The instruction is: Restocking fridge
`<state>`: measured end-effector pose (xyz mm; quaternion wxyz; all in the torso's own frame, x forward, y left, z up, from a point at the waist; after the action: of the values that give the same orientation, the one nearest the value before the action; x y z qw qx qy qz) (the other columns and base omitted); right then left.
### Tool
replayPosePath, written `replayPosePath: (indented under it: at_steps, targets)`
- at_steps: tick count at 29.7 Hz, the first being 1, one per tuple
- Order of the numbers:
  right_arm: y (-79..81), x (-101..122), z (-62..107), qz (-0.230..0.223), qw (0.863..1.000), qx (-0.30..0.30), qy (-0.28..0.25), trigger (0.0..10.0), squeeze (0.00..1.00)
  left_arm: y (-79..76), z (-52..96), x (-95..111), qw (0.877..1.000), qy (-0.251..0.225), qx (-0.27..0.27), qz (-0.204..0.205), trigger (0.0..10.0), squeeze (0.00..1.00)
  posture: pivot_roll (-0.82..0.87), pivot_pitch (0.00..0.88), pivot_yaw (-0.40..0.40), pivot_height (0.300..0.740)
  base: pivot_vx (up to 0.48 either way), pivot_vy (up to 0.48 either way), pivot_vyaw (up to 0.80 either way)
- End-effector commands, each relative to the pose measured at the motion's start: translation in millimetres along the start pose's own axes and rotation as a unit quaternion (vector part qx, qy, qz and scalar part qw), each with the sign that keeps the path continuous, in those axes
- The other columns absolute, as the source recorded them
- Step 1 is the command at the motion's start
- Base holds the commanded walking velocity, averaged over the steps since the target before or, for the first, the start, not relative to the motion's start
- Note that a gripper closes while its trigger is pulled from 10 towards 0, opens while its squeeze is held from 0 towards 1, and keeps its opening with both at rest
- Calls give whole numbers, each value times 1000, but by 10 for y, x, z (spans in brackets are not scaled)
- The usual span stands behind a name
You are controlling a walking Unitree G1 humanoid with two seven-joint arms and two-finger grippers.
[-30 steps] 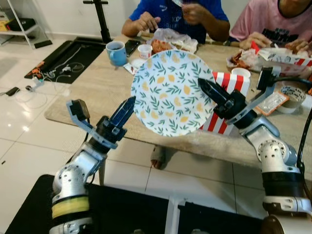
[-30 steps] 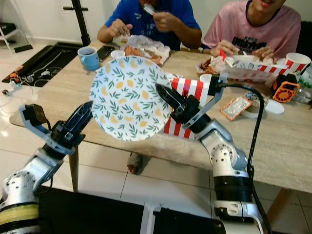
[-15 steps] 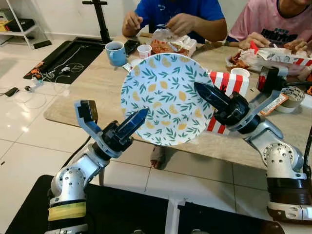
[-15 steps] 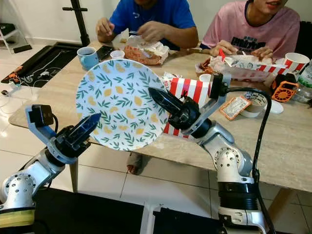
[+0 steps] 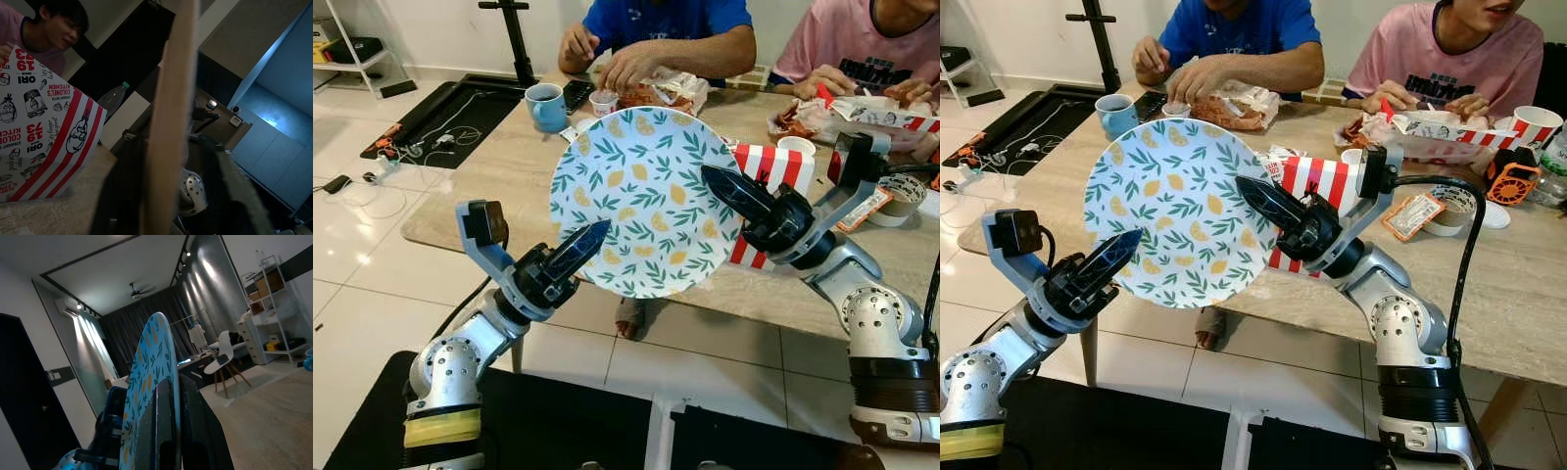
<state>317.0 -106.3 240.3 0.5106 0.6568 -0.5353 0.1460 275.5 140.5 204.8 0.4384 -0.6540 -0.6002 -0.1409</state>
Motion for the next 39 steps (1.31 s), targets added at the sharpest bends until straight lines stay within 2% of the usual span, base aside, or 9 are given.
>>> replayPosePath:
  at_steps: [1,18,21,22,24,26,30,36,39]
  targets:
    - [-9,9,5,5,1000,-11,1,0,0,-74,4,30,1000,4,-22,-6,0,0,-82,61,26,740,0,0,0]
    - [17,3,16,4,1000,-16,10,0,0,-82,26,52,1000,9,-19,-10,0,0,-87,89,21,740,0,0,0]
    - [-24,-31,47,15,999,-34,18,1333,0,-46,39,40,1000,18,-9,-12,0,0,-85,86,13,740,0,0,0]
    - [-45,-33,46,18,999,-40,14,10000,0,-27,42,40,1000,17,-5,-9,0,0,-84,87,13,740,0,0,0]
    - [-60,-42,51,27,999,-42,11,10000,0,-36,25,30,1000,20,-10,-8,0,0,-80,58,17,740,0,0,0]
    - [-71,-56,65,28,999,-31,-5,10000,1000,-37,12,23,1000,17,-14,-7,0,0,-74,60,9,740,0,0,0]
    - [-72,-77,149,0,1000,-5,-21,10000,1000,-48,-14,39,1000,5,-17,-12,667,0,-70,49,8,740,0,0,0]
    - [-14,-12,372,-30,998,24,-57,10000,1000,37,93,132,999,-23,21,-21,10000,0,-76,86,15,740,0,0,0]
    - [-2,-18,415,-31,997,32,-57,10000,1000,64,127,178,999,-25,31,-29,10000,0,-82,82,22,740,0,0,0]
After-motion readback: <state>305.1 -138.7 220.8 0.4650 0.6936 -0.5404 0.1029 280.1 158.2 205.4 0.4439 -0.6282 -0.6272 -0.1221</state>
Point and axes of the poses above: a point about 5 cm out from each wrist's last joint towards the gripper, its own z axis pointing back from the gripper into the wrist, its own x axis along the axis of the wrist's last joint, y = z × x, the point moved 3 cm from there along -z, pointing out of the wrist towards the gripper, and after that the axes turned 9 degrees about -z, right-handed, at the moved point
